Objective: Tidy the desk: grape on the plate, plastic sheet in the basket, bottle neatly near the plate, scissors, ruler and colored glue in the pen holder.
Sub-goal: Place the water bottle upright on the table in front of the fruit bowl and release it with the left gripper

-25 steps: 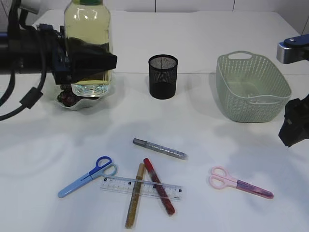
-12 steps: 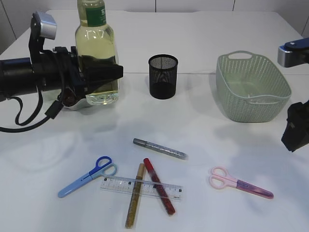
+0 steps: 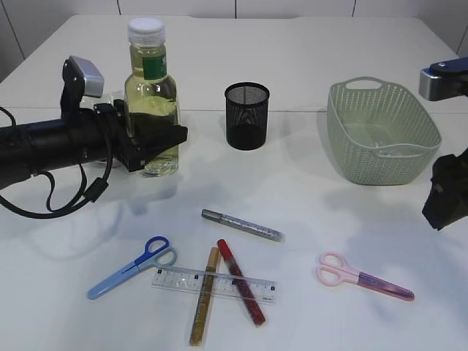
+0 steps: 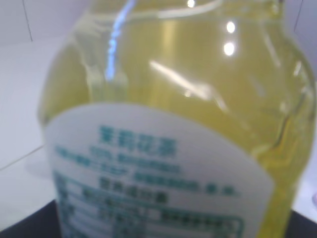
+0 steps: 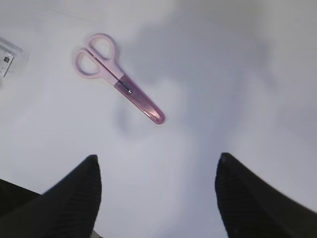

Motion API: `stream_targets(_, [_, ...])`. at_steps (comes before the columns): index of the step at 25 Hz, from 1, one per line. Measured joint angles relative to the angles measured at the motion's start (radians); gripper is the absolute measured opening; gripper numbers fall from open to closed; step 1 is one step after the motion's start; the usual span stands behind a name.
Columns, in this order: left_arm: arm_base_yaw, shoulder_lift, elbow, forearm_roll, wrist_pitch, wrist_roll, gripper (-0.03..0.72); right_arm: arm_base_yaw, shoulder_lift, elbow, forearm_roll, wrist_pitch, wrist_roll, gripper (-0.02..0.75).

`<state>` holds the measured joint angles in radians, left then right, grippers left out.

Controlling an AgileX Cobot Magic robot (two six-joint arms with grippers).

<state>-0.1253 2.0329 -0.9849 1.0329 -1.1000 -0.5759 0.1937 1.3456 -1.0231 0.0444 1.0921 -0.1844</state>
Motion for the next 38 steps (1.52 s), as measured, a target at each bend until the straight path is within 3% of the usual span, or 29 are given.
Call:
stream_targets(8, [0.0, 0.096, -0.002, -0.048, 0.009, 0.06, 0.441, 0.0, 0.0, 0.0, 0.048, 0.0, 0.0, 0.554])
stream_targets(16, [0.001, 0.168, -0.003, -0.171, 0.023, 0.115, 0.441, 0.0, 0.0, 0.0, 0.057, -0.006, 0.007, 0.553])
stream_targets(38, [0.001, 0.247, -0.009, -0.269, -0.005, 0.165, 0.444, 0.0, 0.0, 0.0, 0.097, -0.037, 0.011, 0.552])
